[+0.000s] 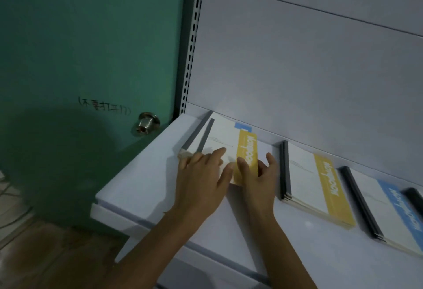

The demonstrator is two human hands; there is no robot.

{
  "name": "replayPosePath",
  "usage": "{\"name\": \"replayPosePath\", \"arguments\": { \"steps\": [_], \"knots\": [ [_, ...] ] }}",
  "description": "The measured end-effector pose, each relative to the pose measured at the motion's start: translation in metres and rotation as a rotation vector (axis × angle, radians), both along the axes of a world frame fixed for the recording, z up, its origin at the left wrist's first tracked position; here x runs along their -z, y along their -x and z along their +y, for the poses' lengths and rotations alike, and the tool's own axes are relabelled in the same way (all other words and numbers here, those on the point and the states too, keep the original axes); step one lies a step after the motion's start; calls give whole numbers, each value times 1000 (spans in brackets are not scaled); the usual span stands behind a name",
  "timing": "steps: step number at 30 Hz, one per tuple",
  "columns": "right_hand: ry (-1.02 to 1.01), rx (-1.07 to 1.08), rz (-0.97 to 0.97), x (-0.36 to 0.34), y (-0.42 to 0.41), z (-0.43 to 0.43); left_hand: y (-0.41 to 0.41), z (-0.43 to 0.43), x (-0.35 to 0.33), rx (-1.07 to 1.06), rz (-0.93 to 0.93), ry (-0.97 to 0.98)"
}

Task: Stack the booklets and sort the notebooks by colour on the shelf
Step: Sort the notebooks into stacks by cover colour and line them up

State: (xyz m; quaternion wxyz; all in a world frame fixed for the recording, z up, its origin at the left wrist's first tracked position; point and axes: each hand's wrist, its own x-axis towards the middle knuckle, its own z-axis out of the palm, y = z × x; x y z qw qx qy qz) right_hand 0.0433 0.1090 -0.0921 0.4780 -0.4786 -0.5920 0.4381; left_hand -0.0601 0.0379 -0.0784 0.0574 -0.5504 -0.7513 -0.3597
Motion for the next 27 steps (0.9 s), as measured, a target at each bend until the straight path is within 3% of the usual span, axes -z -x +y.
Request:
{"name": "replayPosePath", "arguments": {
  "steps": [4, 7, 10, 12, 16, 27],
  "knots": [
    [-10, 38, -147, 0, -4, 1, 31, 12, -11, 67, -94, -126],
    [3, 92, -215, 2, -5, -1, 69, 25, -11, 1, -169, -186],
    [-17, 106, -340, 0, 0, 2, 96, 38, 1, -65, -308, 96],
    [-85, 102, -402, 1, 2, 6, 102, 43, 9, -76, -307, 234],
    [-51, 97, -292, 6, 3, 5, 101, 48, 15, -58, -172, 238],
    [-271, 227, -132, 2, 4, -8, 101, 47, 12, -56, -255, 132]
  ]
}}
